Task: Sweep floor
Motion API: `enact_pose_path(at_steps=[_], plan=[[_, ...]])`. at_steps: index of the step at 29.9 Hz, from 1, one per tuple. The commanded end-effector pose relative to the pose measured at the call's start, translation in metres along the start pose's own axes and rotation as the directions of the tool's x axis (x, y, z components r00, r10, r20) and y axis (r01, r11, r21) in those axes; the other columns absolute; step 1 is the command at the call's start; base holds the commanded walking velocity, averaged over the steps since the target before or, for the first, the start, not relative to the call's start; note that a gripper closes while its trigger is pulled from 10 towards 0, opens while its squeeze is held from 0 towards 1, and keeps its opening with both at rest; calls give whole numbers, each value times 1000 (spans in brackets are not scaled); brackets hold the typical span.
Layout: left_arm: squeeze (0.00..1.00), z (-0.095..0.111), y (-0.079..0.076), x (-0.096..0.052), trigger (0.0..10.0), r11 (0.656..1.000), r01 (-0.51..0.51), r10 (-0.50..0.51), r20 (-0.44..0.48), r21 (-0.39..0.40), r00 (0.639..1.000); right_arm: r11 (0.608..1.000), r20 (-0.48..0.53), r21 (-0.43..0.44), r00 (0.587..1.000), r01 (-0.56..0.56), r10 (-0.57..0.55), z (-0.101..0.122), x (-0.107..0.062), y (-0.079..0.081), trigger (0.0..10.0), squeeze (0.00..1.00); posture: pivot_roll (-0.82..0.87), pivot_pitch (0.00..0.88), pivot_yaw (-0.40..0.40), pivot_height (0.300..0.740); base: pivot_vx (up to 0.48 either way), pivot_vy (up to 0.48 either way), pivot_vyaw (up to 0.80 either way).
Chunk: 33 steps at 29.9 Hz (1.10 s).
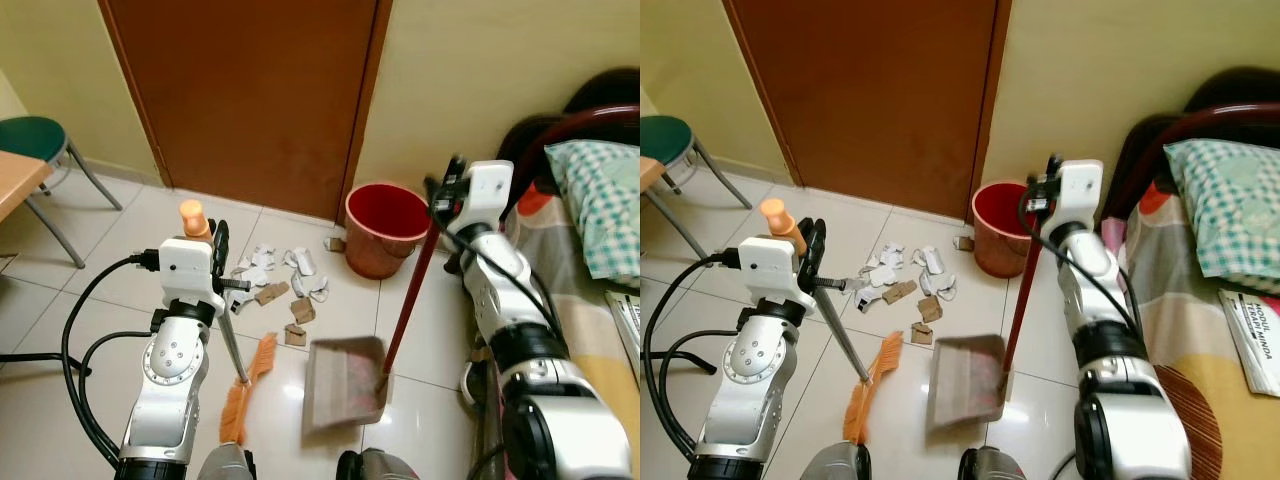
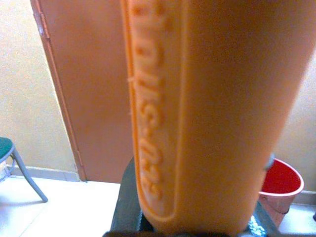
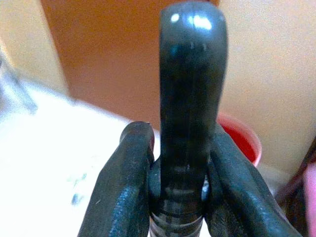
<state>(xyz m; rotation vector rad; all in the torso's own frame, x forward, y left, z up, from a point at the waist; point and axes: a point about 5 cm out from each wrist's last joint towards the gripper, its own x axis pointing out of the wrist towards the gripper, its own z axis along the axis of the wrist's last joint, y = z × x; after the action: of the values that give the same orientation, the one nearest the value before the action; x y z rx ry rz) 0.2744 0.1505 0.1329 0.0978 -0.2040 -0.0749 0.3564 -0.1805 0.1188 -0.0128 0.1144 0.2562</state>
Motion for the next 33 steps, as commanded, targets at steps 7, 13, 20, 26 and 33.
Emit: enact_pose_path(at_steps=[7,13,20,26,33], plan=[[0,-5,1,-1,10000,1000,6,-5,-23,24,1000,978,-232,77,950,-195,208,-22,-23,6,10000,0,68,33,-61,740,0,0,0],[0,-5,4,-3,10000,1000,3,-3,-28,29,1000,945,-354,120,876,-304,327,-33,-54,1,10000,0,65,39,-64,740,0,0,0],[0,-6,4,-3,10000,1000,4,-3,-33,29,999,865,-438,177,749,-470,497,-30,-89,-1,10000,0,49,48,-58,740,0,0,0],[0,-7,4,-2,10000,1000,1,0,-37,31,999,915,-416,57,824,-399,385,-26,-80,-3,10000,0,39,51,-44,740,0,0,0],[0,-2,7,2,10000,1000,4,-3,-21,31,1000,991,-150,-20,980,-132,128,-1,-57,2,10000,0,44,49,-38,740,0,0,0]])
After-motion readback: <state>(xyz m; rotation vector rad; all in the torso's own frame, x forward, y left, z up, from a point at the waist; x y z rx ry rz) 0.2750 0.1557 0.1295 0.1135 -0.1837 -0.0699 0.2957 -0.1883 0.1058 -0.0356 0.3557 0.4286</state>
